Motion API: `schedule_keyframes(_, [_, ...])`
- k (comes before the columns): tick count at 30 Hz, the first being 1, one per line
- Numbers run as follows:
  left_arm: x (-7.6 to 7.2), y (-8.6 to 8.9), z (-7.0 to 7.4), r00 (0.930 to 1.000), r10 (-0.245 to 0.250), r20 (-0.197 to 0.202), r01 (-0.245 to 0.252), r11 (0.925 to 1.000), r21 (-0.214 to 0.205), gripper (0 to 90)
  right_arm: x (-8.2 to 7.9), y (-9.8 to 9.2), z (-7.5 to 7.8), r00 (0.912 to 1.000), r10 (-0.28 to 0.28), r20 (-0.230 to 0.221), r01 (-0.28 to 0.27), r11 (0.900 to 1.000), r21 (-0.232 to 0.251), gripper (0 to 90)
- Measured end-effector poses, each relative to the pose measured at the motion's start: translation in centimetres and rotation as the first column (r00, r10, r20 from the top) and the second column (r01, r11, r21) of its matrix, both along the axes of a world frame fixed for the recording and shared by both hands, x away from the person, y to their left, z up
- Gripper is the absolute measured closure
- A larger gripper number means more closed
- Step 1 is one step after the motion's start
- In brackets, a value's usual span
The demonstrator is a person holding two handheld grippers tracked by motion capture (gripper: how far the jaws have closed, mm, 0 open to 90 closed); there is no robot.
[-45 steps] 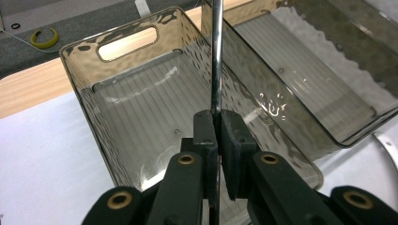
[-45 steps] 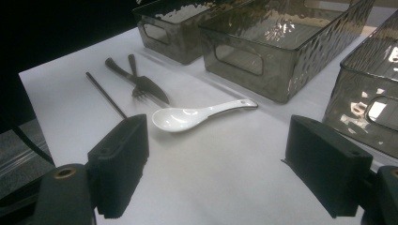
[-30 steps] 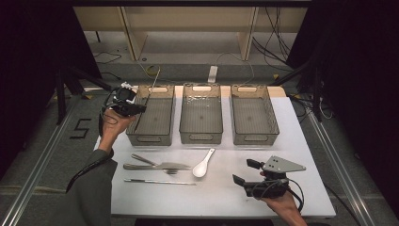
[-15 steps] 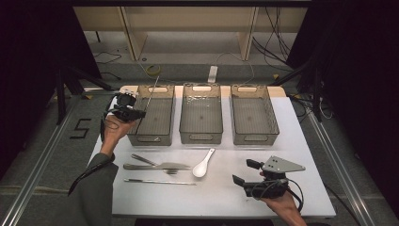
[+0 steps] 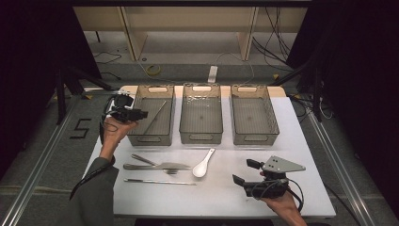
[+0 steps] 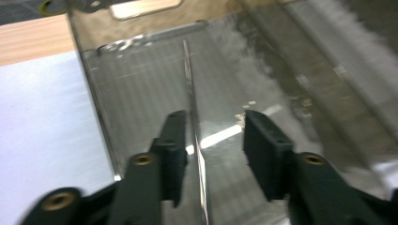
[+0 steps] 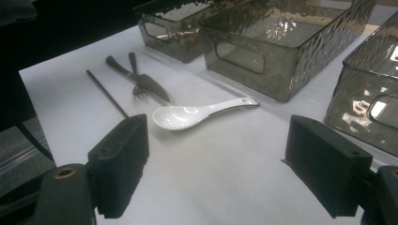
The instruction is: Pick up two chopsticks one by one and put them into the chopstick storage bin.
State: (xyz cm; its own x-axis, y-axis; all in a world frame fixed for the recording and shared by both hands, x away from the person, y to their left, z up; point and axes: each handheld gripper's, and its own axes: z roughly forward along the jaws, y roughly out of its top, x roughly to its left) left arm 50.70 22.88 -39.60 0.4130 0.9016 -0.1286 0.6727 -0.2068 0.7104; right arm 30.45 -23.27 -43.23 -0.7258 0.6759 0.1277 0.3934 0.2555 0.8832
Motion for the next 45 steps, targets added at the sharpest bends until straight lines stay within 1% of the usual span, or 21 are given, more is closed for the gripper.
schedule_keyframes(3, [-1.3,-0.2,0.6,0.9957,-0.093,-0.001,0.093,0.9901,-0.106,44.1,0.0,0.0,0.0,1.0000,0.000,0.001,0.000,1.0000,0.000,22.7])
schedule_keyframes(5, [-2.2,-0.7,0.8,0.9901,-0.139,0.019,0.140,0.9862,-0.088,37.1,0.0,0.1,0.0,1.0000,0.001,0.001,-0.001,1.0000,-0.001,22.7])
schedule_keyframes(8, [-2.7,-1.2,1.1,0.9849,-0.173,-0.003,0.173,0.9835,-0.053,29.0,-0.1,0.2,0.0,1.0000,0.006,0.004,-0.006,1.0000,-0.005,22.6])
schedule_keyframes(10, [-3.7,-1.9,1.7,0.9744,-0.225,0.003,0.225,0.9727,-0.057,26.7,-0.1,0.2,0.1,1.0000,0.008,0.005,-0.008,1.0000,-0.005,22.6])
schedule_keyframes(14, [-5.0,-2.9,2.2,0.9602,-0.279,-0.018,0.279,0.9590,0.047,21.4,-0.2,0.1,0.1,0.9999,0.007,0.009,-0.007,1.0000,0.001,22.6])
schedule_keyframes(18, [-6.3,-3.5,2.6,0.9477,-0.318,-0.026,0.319,0.9452,0.069,19.0,-0.2,0.1,0.2,1.0000,0.005,0.008,-0.005,1.0000,0.001,22.5])
schedule_keyframes(21, [-7.1,-4.1,2.7,0.9310,-0.360,-0.063,0.364,0.9252,0.106,17.3,-0.2,0.1,0.2,0.9999,0.007,0.012,-0.007,1.0000,0.002,22.5])
schedule_keyframes(22, [-7.1,-4.1,2.7,0.9310,-0.360,-0.063,0.364,0.9252,0.106,17.1,-0.2,0.1,0.2,0.9999,0.006,0.011,-0.006,1.0000,0.000,22.5])
schedule_keyframes(23, [-7.5,-4.5,2.7,0.9200,-0.382,-0.087,0.391,0.9081,0.149,17.1,-0.2,0.1,0.2,0.9999,0.005,0.010,-0.005,1.0000,0.000,22.5])
schedule_keyframes(25, [-8.0,-4.8,2.6,0.9102,-0.400,-0.109,0.413,0.8950,0.168,17.1,-0.2,0.1,0.2,0.9999,0.005,0.012,-0.005,1.0000,0.001,22.5])
schedule_keyframes(28, [-8.7,-5.1,2.3,0.8970,-0.421,-0.134,0.440,0.8818,0.171,16.6,-0.3,0.1,0.2,0.9999,0.008,0.012,-0.008,1.0000,-0.002,22.5])
schedule_keyframes(30, [-9.0,-5.3,2.1,0.8884,-0.430,-0.159,0.456,0.8664,0.203,16.5,-0.3,0.1,0.3,0.9998,0.009,0.016,-0.009,1.0000,0.002,22.5])
schedule_keyframes(32, [-9.2,-5.4,2.0,0.8858,-0.432,-0.169,0.461,0.8618,0.212,16.5,-0.3,0.1,0.3,0.9999,0.009,0.014,-0.009,1.0000,0.002,22.5])
schedule_keyframes(33, [-9.6,-5.4,1.7,0.8773,-0.442,-0.187,0.476,0.8500,0.225,16.5,-0.3,0.1,0.3,0.9999,0.009,0.012,-0.009,1.0000,0.000,22.5])
schedule_keyframes(34, [-9.8,-5.5,1.6,0.8750,-0.443,-0.194,0.480,0.8476,0.227,16.5,-0.3,0.1,0.3,0.9999,0.008,0.011,-0.008,1.0000,0.000,22.5])
schedule_keyframes(37, [-10.4,-5.4,1.1,0.8593,-0.456,-0.232,0.505,0.8268,0.247,18.2,-0.3,0.2,0.3,0.9999,0.010,0.013,-0.010,1.0000,-0.001,22.5])
schedule_keyframes(39, [-10.7,-5.4,0.6,0.8456,-0.462,-0.267,0.527,0.8033,0.278,20.6,-0.3,0.3,0.3,0.9999,0.009,0.012,-0.009,1.0000,-0.003,22.5])
schedule_keyframes(40, [-10.9,-5.4,0.4,0.8433,-0.458,-0.281,0.529,0.7992,0.285,21.2,-0.3,0.3,0.3,0.9998,0.012,0.013,-0.012,0.9999,-0.002,22.5])
schedule_keyframes(43, [-11.4,-5.4,-0.2,0.8220,-0.466,-0.328,0.558,0.7740,0.299,24.1,-0.3,0.4,0.3,0.9998,0.015,0.012,-0.015,0.9999,-0.006,22.5])
schedule_keyframes(44, [-11.4,-5.4,-0.2,0.8220,-0.466,-0.328,0.558,0.7740,0.299,25.5,-0.3,0.4,0.3,0.9998,0.015,0.012,-0.015,0.9998,-0.008,22.5])
schedule_keyframes(45, [-11.7,-5.6,-0.4,0.8067,-0.478,-0.347,0.577,0.7639,0.289,27.0,-0.3,0.4,0.3,0.9998,0.016,0.011,-0.016,0.9998,-0.009,22.6])
